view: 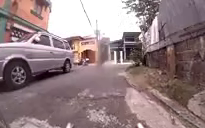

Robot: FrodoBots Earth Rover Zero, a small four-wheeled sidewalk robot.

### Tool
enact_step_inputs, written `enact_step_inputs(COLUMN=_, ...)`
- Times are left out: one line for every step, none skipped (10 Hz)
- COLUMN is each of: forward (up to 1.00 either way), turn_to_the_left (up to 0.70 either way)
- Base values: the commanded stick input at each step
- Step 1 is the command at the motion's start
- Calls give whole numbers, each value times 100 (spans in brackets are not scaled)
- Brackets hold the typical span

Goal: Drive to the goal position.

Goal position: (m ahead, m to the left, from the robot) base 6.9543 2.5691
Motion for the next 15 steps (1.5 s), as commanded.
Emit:
enact_step_inputs(forward=22, turn_to_the_left=0)
enact_step_inputs(forward=22, turn_to_the_left=0)
enact_step_inputs(forward=21, turn_to_the_left=0)
enact_step_inputs(forward=21, turn_to_the_left=0)
enact_step_inputs(forward=22, turn_to_the_left=0)
enact_step_inputs(forward=22, turn_to_the_left=0)
enact_step_inputs(forward=21, turn_to_the_left=0)
enact_step_inputs(forward=22, turn_to_the_left=0)
enact_step_inputs(forward=22, turn_to_the_left=0)
enact_step_inputs(forward=22, turn_to_the_left=0)
enact_step_inputs(forward=21, turn_to_the_left=0)
enact_step_inputs(forward=22, turn_to_the_left=0)
enact_step_inputs(forward=21, turn_to_the_left=0)
enact_step_inputs(forward=20, turn_to_the_left=0)
enact_step_inputs(forward=22, turn_to_the_left=0)
